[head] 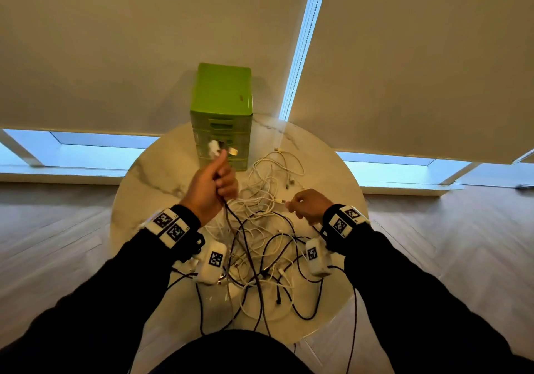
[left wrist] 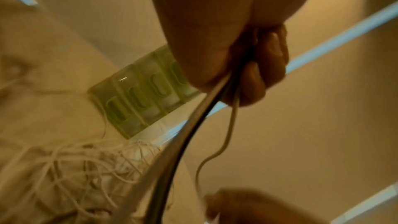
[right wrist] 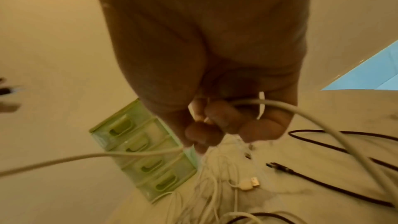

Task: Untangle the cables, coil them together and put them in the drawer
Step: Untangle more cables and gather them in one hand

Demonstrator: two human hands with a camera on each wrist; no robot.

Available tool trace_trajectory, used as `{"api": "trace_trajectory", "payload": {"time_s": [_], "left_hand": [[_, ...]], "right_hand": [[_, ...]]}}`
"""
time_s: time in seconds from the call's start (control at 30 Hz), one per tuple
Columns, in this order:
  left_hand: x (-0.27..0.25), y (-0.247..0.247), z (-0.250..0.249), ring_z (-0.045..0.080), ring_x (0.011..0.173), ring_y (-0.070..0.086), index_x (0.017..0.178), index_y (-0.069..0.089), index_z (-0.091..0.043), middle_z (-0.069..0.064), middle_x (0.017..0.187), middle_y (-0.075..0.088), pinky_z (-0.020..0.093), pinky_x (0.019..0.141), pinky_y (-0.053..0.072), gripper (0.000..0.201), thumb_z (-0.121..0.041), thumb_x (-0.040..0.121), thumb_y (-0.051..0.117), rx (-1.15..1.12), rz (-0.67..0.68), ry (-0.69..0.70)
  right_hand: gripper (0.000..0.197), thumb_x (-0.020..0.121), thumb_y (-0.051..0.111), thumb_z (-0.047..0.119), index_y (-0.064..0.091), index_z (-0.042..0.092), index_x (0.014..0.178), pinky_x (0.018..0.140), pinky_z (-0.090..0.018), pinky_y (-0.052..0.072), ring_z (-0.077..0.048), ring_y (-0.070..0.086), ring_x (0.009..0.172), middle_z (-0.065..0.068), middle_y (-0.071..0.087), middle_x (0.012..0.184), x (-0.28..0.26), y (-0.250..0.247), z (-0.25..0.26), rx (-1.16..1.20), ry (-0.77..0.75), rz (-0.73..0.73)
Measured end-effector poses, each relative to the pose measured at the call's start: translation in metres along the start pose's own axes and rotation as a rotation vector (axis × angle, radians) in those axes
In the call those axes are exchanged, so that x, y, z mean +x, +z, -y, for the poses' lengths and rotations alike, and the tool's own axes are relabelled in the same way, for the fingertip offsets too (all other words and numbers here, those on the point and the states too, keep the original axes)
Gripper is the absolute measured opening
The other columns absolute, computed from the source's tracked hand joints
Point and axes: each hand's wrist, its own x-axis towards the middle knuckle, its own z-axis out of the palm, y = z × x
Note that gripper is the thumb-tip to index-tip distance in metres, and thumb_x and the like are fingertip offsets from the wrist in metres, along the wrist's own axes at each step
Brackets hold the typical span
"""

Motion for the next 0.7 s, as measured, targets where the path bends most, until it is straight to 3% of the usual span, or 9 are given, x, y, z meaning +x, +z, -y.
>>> {"api": "trace_trajectory", "payload": {"time_s": [0.1, 0.17, 0.3, 0.37, 0.47, 0.53, 0.6, 0.7], "left_hand": [[-0.004, 0.015, 0.014, 0.01, 0.047, 0.04, 0.075, 0.059, -0.016, 0.004, 0.063, 0.063, 0.022, 0.049, 0.031, 0.042, -0.044, 0.103, 0.045, 0.575, 0.112, -0.146], [0.001, 0.017, 0.027, 0.012, 0.052, 0.049, 0.089, 0.066, -0.009, 0.01, 0.088, 0.077, 0.022, 0.05, 0.036, 0.046, -0.043, 0.107, 0.04, 0.696, -0.017, -0.106], [0.014, 0.012, 0.036, 0.013, 0.069, 0.056, 0.107, 0.07, -0.011, 0.003, 0.107, 0.077, 0.026, 0.056, 0.033, 0.045, -0.042, 0.108, 0.037, 0.522, -0.237, -0.018], [0.018, 0.014, 0.034, 0.012, 0.08, 0.06, 0.116, 0.069, -0.014, -0.001, 0.112, 0.075, 0.026, 0.058, 0.031, 0.041, -0.04, 0.108, 0.038, 0.407, -0.268, 0.02], [0.02, 0.019, 0.027, 0.012, 0.092, 0.063, 0.13, 0.061, -0.01, 0.003, 0.123, 0.072, 0.029, 0.067, 0.034, 0.045, -0.04, 0.108, 0.035, 0.194, -0.257, 0.076], [0.02, 0.022, 0.021, 0.013, 0.094, 0.067, 0.126, 0.062, -0.013, 0.006, 0.116, 0.075, 0.026, 0.071, 0.043, 0.043, -0.04, 0.108, 0.034, 0.06, -0.241, 0.104], [0.02, 0.024, 0.016, 0.015, 0.085, 0.071, 0.119, 0.065, -0.017, 0.002, 0.094, 0.077, 0.025, 0.07, 0.054, 0.039, -0.039, 0.108, 0.034, -0.046, -0.239, 0.132], [0.019, 0.022, 0.009, 0.01, 0.064, 0.063, 0.119, 0.064, -0.014, -0.006, 0.069, 0.06, 0.023, 0.065, 0.052, 0.038, -0.039, 0.108, 0.036, -0.21, -0.192, 0.153]], "right_hand": [[0.033, 0.096, 0.058, 0.038, 0.064, 0.008, 0.084, 0.066, -0.043, 0.058, -0.024, 0.059, 0.059, -0.008, 0.067, 0.071, 0.003, -0.004, 0.02, 0.165, -0.127, -0.254], [0.03, 0.094, 0.059, 0.039, 0.06, 0.012, 0.081, 0.068, -0.046, 0.057, -0.022, 0.06, 0.059, -0.004, 0.066, 0.065, -0.004, -0.007, 0.04, 0.327, -0.242, -0.338], [0.024, 0.096, 0.06, 0.035, 0.051, 0.02, 0.08, 0.055, -0.036, 0.049, -0.013, 0.055, 0.051, 0.001, 0.061, 0.057, -0.029, 0.0, 0.067, 0.482, -0.434, -0.305], [0.024, 0.1, 0.056, 0.036, 0.049, 0.018, 0.086, 0.051, -0.032, 0.045, -0.014, 0.054, 0.051, 0.0, 0.06, 0.057, -0.041, 0.011, 0.069, 0.494, -0.527, -0.176], [0.033, 0.105, 0.043, 0.043, 0.053, 0.014, 0.093, 0.054, -0.035, 0.048, -0.019, 0.056, 0.051, -0.004, 0.063, 0.061, -0.054, 0.028, 0.067, 0.451, -0.578, 0.003], [0.045, 0.107, 0.035, 0.044, 0.055, 0.005, 0.094, 0.058, -0.033, 0.048, -0.02, 0.055, 0.051, -0.009, 0.062, 0.062, -0.058, 0.04, 0.061, 0.467, -0.586, 0.118], [0.052, 0.108, 0.03, 0.044, 0.056, 0.001, 0.093, 0.065, -0.033, 0.048, -0.019, 0.056, 0.056, -0.011, 0.06, 0.064, -0.056, 0.053, 0.05, 0.474, -0.595, 0.202], [0.063, 0.106, 0.028, 0.054, 0.062, 0.005, 0.085, 0.078, -0.041, 0.049, -0.018, 0.058, 0.063, -0.008, 0.061, 0.066, -0.047, 0.068, 0.032, 0.39, -0.575, 0.237]]}}
